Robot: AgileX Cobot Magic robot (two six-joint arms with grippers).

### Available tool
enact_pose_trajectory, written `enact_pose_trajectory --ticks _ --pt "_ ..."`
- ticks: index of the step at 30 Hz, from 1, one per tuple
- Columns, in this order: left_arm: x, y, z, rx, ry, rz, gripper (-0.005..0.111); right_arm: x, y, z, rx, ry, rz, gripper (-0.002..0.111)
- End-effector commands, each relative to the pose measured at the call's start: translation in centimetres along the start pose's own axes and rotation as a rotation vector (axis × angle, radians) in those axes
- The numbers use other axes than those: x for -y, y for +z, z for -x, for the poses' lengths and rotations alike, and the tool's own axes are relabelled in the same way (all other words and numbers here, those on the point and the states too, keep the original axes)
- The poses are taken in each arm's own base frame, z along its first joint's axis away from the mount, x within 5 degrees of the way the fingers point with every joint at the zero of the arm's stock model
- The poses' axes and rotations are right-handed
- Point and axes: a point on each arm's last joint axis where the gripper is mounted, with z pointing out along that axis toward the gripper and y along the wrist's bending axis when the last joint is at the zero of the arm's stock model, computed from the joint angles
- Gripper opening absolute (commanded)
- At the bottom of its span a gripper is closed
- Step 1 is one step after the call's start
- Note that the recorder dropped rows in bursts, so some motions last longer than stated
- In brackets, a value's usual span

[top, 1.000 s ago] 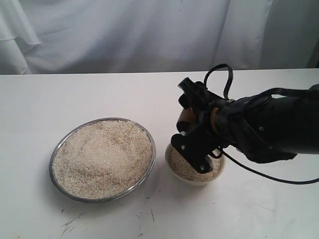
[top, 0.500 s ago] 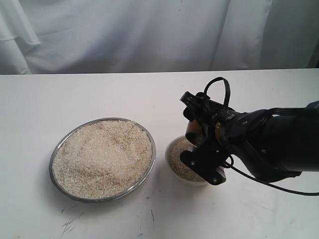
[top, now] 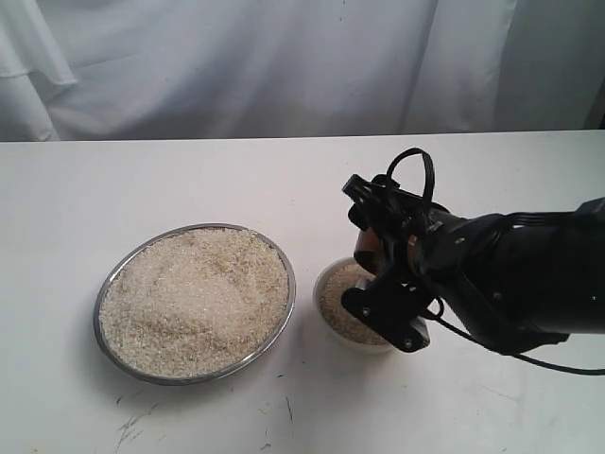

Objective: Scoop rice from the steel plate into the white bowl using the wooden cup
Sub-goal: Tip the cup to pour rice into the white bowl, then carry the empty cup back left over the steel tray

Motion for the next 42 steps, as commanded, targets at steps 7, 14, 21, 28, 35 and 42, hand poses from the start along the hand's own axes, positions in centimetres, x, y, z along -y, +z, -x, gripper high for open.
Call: enact_pose_trajectory --ticks 7,14,21,28,35,42 --pt "0.0 0.0 -0.1 0.006 0.001 -0.003 0.000 0.3 -0.5 -0.1 -0.065 -0.069 -0.004 0.000" --pt "0.0 0.0 -0.1 0.006 0.001 -0.003 0.000 0.8 -0.9 0.2 -0.096 -0.117 -0.012 0.000" --pt "0.0 0.0 -0.1 0.006 0.001 -0.003 0.000 1.2 -1.5 0.9 -0.105 -0.161 -0.028 0.000" --pt "0.0 0.0 -0.1 0.006 0.001 -0.003 0.000 1.7 -1.7 0.8 -0.129 -0.201 -0.034 0.000" --pt "0.0 0.0 -0.1 0.006 0.001 -0.003 0.000 2.6 -1.8 0.2 -0.156 -0.201 -0.049 0.000" --pt "0.0 0.0 -0.1 0.006 0.001 -0.003 0.000 2.6 -1.8 0.2 -0.163 -0.243 -0.043 0.000"
